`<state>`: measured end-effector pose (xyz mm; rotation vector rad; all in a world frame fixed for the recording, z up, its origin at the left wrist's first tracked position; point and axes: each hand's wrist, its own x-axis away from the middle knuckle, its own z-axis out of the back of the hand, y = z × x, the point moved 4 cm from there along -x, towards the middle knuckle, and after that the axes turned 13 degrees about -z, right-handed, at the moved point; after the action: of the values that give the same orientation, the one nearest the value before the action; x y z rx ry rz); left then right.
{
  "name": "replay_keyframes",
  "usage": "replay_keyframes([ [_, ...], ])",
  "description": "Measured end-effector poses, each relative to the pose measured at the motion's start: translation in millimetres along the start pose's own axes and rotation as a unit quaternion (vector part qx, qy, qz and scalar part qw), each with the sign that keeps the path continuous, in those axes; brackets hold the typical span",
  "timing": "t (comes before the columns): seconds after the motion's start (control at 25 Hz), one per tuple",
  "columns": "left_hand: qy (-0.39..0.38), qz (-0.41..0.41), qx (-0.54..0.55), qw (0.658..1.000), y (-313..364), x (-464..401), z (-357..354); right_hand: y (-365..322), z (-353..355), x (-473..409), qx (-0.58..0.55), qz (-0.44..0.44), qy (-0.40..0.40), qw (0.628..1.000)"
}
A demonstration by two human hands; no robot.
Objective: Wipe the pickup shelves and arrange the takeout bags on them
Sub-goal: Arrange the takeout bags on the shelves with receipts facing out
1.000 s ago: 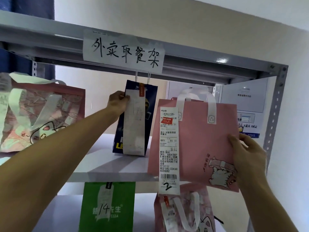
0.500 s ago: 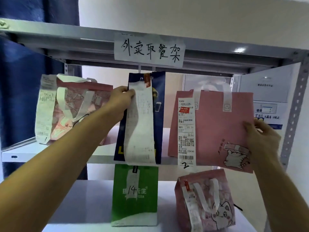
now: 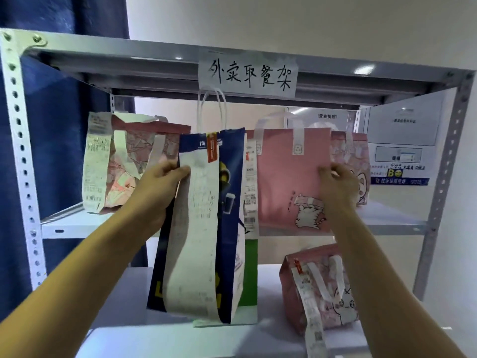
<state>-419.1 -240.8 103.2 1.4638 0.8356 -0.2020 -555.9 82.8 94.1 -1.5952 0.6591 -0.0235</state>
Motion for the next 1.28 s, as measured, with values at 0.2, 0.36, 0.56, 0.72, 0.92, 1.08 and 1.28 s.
replay_keyframes([
  [0.2, -0.026, 0.016, 0.001, 1.000, -28.7, 42.4, 13.4, 17.4, -49.0, 7.8, 0.060, 0.000, -0.062, 0.996],
  [0.36, -0.063, 0.055, -0.021, 0.996, -57.5, 71.5, 17.6, 42.6, -64.7, 10.7, 0.088, -0.003, -0.057, 0.994],
  [0.56, -0.075, 0.096, -0.061, 0.991, -99.3, 101.5, 27.5, 57.4, -97.6, -8.4, 0.123, 0.003, -0.088, 0.988],
  [0.72, -0.056, 0.129, -0.060, 0.988, -127.5, 112.4, 31.1, 70.2, -122.7, -19.4, 0.128, -0.006, -0.120, 0.984],
  [0.92, -0.024, 0.119, -0.054, 0.991, -155.9, 116.6, 31.1, 75.5, -126.8, -20.6, 0.108, -0.027, -0.143, 0.983],
  [1.08, 0.009, 0.101, -0.067, 0.993, -176.7, 122.1, 36.0, 68.1, -82.6, 15.6, 0.042, 0.050, -0.056, 0.996],
  [1.28, 0.035, 0.125, -0.099, 0.987, -203.8, 137.9, 35.6, 113.7, -42.2, 128.6, -0.034, 0.101, -0.084, 0.991],
])
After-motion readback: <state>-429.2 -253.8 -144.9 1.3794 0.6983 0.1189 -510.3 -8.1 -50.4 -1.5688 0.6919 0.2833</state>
